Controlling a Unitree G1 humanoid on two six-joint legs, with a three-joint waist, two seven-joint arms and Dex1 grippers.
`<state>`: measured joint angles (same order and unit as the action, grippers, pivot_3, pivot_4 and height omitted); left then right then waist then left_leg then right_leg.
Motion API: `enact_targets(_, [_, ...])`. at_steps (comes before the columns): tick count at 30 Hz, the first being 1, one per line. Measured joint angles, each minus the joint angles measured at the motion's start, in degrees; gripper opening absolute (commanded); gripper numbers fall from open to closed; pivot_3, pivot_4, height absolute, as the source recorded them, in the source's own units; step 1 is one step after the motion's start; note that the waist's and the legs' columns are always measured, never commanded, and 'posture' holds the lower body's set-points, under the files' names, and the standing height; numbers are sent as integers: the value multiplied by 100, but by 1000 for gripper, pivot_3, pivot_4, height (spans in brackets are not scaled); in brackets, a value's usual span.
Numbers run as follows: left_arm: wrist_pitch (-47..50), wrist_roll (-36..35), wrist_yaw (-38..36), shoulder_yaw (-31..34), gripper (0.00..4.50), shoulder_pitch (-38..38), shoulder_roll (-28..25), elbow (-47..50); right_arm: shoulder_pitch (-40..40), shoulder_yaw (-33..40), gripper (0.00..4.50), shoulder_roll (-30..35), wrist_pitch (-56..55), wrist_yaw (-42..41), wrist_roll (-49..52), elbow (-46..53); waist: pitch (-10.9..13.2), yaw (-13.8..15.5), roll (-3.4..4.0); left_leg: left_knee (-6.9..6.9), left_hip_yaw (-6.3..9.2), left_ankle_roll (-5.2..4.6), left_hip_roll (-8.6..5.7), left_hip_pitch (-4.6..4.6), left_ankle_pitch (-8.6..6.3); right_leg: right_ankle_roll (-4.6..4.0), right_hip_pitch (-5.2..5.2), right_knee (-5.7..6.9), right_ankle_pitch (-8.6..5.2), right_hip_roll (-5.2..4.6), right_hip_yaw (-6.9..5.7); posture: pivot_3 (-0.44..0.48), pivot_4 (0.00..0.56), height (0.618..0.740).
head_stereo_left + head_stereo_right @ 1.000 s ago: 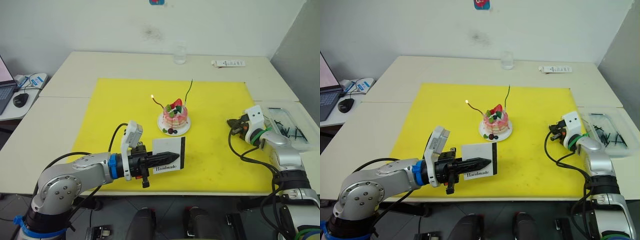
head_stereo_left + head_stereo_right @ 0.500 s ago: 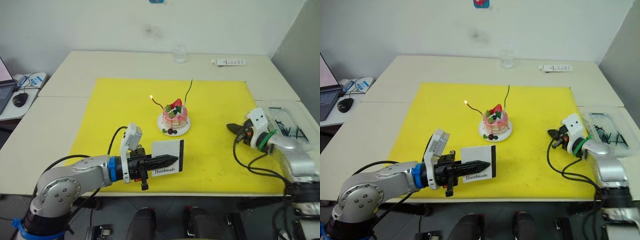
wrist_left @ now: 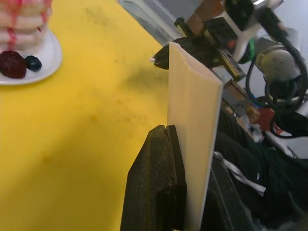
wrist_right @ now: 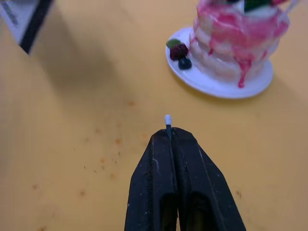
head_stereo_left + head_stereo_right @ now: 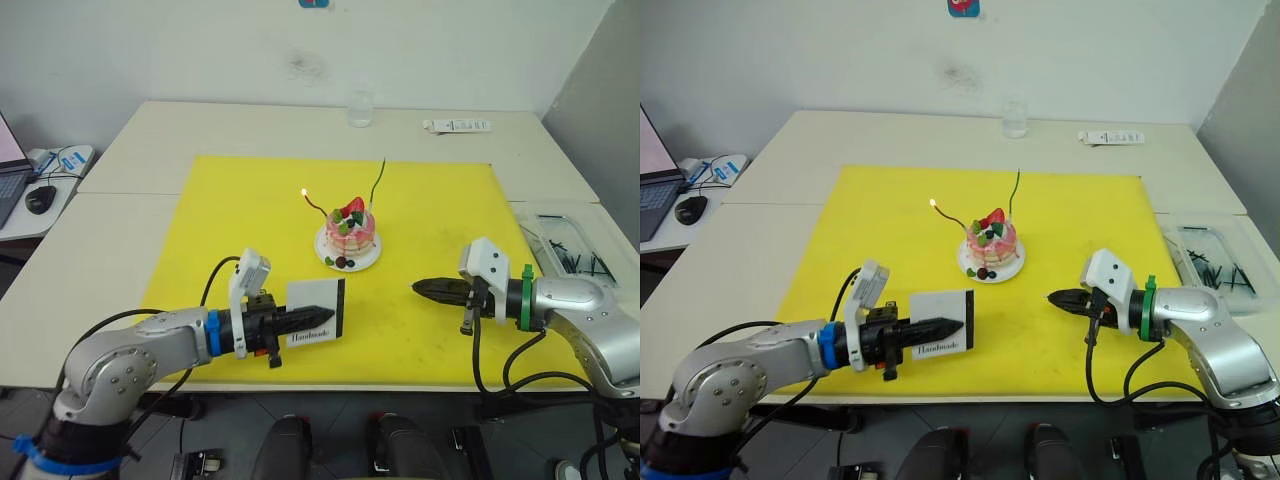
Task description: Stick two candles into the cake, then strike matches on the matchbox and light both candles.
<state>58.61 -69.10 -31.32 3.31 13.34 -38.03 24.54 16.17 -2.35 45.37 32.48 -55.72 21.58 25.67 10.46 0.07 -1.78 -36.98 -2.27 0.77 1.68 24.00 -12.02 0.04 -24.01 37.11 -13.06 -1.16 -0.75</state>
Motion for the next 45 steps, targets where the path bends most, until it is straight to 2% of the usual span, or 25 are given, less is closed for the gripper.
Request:
enact_targets(2, [146, -112, 326, -7, 0, 302, 221, -177, 165, 1, 38, 10, 147, 74, 22, 272, 0, -1, -1, 0, 3, 0, 1, -1, 0, 28, 0, 1, 16, 2, -1, 0, 150, 740])
enact_targets(7, [502, -544, 1268, -21, 0, 822, 903, -555, 419, -135, 38, -45, 464, 356, 41, 724, -1, -4, -3, 1, 3, 0, 1, 0, 0, 32, 0, 1, 19, 3, 1, 0, 150, 740])
enact_targets(14, [654, -745, 1722, -71, 0, 971, 1337, -699, 569, -400, 38, -33, 246, 507, -317, 762, -1, -6, -3, 1, 3, 0, 0, -1, 0, 32, -1, 5, 18, 5, 1, 0, 150, 740])
enact_targets(22, [718, -772, 1874, -69, 0, 1129, 1579, -833, 851, -596, 38, -79, 96, 508, -472, 753, -2, -6, -3, -2, 3, 0, -2, -1, 0, 32, 1, 5, 19, 5, 1, 0, 150, 740])
enact_targets(31, [726, -977, 1996, -59, 0, 1163, 1597, -873, 1201, -803, 38, -77, 108, 504, -585, 690, -2, -7, -3, -1, 5, 0, -1, -2, 1, 31, 0, 7, 18, 6, 0, 0, 150, 740])
enact_targets(45, [720, -1061, 2055, 49, 0, 1210, 1549, -945, 1164, -782, 38, -40, 165, 483, -632, 648, -2, -7, -3, -1, 2, 0, -2, -1, 0, 31, 0, 5, 18, 5, 2, 0, 150, 740])
